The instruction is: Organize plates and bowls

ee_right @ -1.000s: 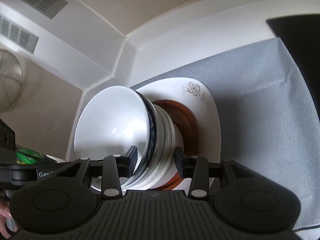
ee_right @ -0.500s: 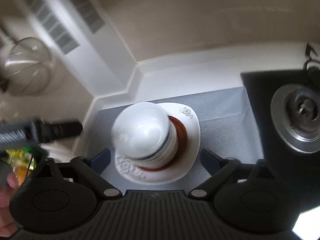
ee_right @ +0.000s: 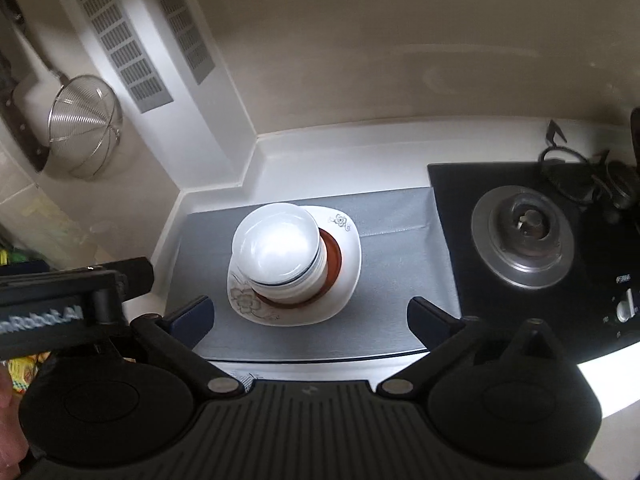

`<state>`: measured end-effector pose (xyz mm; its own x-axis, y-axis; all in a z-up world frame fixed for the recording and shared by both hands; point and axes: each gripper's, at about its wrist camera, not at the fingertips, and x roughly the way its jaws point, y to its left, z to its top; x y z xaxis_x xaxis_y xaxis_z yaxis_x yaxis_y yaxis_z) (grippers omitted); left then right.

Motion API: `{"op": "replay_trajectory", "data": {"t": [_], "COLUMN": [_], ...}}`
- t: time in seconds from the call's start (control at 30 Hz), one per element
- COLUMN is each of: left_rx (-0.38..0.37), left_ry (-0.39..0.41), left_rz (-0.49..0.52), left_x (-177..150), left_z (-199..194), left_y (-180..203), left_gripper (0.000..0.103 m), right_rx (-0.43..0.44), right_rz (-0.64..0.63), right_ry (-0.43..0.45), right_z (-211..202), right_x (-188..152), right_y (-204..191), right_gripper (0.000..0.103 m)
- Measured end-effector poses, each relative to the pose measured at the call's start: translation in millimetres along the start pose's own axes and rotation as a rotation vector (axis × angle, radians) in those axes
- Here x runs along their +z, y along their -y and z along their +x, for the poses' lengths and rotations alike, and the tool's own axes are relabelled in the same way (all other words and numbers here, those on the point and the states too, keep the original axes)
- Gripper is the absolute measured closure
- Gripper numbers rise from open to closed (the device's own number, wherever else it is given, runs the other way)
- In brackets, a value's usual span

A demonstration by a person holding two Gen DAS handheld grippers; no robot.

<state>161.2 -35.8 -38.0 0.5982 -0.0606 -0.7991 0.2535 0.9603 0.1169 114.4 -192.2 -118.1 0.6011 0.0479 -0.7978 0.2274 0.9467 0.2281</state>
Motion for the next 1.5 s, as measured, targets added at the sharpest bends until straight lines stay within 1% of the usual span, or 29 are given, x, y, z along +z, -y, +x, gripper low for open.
{"op": "replay_trajectory", "data": {"t": [0.17, 0.37, 0.5, 0.67, 0.93, 1.13, 1.5], "left_rx": [-0.011, 0.001, 0.000, 0.010, 0.011, 0.009, -0.002], "left_ry": [-0.039, -0.052, -0.067, -0.052, -0.052, -0.044, -0.061], "left_rz": [-0.025, -0.004, -0.012, -0.006, 0.000, 0.011, 0.027], "left_x": [-1.0, -3.3, -3.0, -3.1, -3.0, -2.5, -3.7], "left_z": [3.7, 6.3, 9.0, 7.2, 7.7, 6.6, 6.9], "left_y": [-2.3, -2.4, -3.1, -0.6, 0.4, 0.3, 2.5], "left_gripper": [0.000, 0.000, 0.000, 0.000, 0.000, 0.000, 0.000], "right_rx": [-0.038, -0.035, -0.035, -0.025, -0.022, -0.026, -0.033], "right_rz": [-0.053, -0.043, -0.035, -0.024, -0.013, -0.021, -0.018], "right_ry": [0.013, -0.033, -0.047, -0.048, -0.051, -0.036, -0.044], "right_z": [-3.6, 0.8, 3.0, 3.3, 4.7, 1.7, -1.4], "right_x": [-3.8, -1.7, -3.1, -3.2, -2.8, -3.5, -6.3], "right_y": [-7.6, -7.2, -7.3, -5.6, -4.3, -4.3, -2.6], "right_gripper": [0.001, 0.000, 0.000, 0.000, 0.000, 0.000, 0.000]}}
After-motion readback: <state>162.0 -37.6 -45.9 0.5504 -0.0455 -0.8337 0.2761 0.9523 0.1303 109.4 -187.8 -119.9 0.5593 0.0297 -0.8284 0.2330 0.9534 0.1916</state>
